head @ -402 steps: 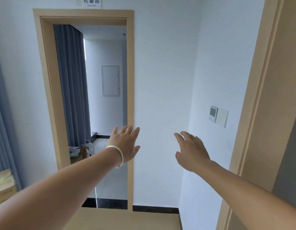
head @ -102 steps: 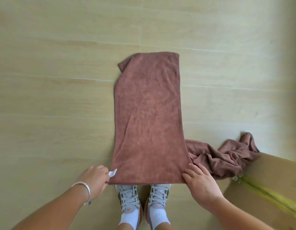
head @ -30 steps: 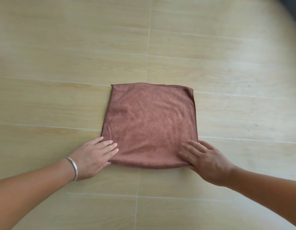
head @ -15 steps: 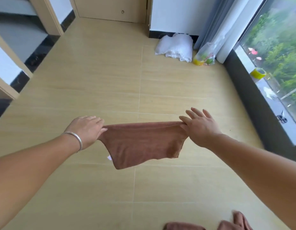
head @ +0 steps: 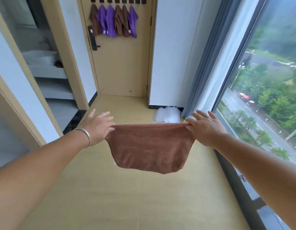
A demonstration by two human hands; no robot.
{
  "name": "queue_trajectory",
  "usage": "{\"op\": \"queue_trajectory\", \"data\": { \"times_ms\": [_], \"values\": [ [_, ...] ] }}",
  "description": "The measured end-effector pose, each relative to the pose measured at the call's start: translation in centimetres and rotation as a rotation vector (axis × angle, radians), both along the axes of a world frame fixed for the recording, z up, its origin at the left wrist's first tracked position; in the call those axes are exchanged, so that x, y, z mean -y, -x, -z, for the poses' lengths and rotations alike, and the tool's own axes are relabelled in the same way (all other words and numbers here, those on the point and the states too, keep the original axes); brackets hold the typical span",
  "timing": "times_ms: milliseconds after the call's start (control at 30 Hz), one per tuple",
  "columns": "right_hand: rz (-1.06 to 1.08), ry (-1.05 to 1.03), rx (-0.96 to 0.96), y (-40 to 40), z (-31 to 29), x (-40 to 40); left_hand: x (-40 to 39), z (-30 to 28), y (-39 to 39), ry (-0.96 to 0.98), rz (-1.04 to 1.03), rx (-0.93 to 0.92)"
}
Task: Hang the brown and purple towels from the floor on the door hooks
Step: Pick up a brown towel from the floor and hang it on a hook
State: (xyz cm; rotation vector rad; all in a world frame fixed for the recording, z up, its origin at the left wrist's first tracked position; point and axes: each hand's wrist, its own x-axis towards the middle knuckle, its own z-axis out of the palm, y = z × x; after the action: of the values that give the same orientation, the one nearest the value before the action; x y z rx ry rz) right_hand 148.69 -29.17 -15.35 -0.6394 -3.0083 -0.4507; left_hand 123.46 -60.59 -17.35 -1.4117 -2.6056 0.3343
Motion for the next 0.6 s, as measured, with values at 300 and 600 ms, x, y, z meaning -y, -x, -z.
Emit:
{"op": "queue_trajectory", "data": {
  "times_ms": [300, 600],
  "values": [
    [0.044, 0.018, -0.227, -2.1, -17.8, 1.7, 0.7, -17.4, -2.7, -0.239, -0.092, -0.077],
    [-0.073, -0.059, -0.257, -4.6, -25.4, 3.4, 3.1, -26.7, -4.2, -0.312, -0.09, -0.206]
  ]
}}
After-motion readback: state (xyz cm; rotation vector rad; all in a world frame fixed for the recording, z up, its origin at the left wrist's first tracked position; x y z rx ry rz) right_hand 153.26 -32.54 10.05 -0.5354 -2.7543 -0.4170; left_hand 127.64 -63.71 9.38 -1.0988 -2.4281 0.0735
